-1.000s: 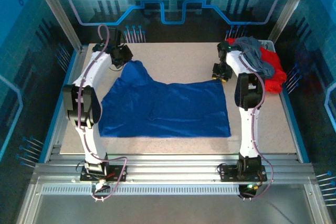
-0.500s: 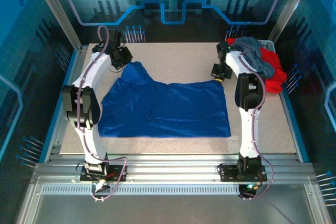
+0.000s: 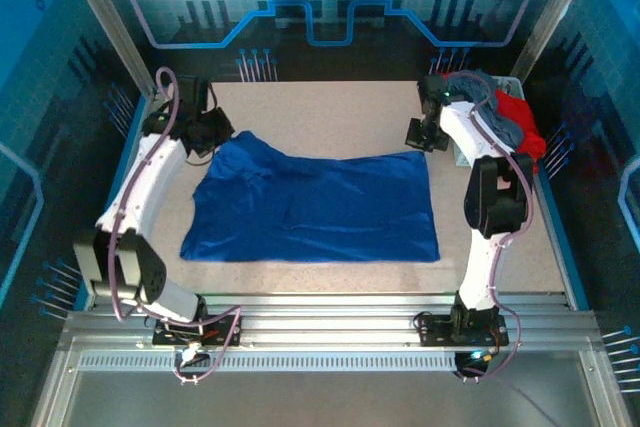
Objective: Fold and stack the t-shirts
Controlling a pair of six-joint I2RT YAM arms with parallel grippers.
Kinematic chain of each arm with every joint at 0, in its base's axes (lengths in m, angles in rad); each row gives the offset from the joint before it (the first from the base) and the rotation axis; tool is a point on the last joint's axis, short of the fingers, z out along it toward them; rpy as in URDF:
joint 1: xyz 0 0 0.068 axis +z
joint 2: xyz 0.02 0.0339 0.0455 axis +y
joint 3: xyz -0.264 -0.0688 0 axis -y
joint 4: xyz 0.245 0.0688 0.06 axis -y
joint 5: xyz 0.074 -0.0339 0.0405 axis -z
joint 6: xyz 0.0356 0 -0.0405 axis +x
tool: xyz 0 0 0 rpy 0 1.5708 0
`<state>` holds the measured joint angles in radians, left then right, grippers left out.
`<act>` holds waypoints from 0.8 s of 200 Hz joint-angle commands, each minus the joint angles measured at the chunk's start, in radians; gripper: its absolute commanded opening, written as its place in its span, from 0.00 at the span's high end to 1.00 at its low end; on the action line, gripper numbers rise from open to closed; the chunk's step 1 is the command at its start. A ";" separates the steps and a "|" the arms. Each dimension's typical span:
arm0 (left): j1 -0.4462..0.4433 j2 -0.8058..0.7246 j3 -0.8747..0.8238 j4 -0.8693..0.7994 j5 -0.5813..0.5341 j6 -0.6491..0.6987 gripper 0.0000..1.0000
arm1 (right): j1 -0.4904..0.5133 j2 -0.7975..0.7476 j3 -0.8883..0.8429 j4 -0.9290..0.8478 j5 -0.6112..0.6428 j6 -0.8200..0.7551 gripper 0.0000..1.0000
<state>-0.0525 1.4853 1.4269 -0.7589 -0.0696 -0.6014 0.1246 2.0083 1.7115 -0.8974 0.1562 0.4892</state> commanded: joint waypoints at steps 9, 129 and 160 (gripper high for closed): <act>0.001 -0.176 -0.130 -0.104 -0.058 -0.002 1.00 | 0.026 -0.135 -0.157 0.013 0.040 0.020 1.00; 0.002 -0.546 -0.502 -0.232 -0.074 -0.102 1.00 | 0.028 -0.393 -0.546 0.068 0.020 0.069 1.00; 0.002 -0.561 -0.483 -0.267 -0.101 -0.116 1.00 | 0.030 -0.414 -0.532 0.040 0.047 0.072 1.00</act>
<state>-0.0525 0.9455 0.9283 -0.9688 -0.1234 -0.6834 0.1497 1.6325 1.1606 -0.8360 0.1772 0.5461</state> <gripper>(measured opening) 0.053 0.057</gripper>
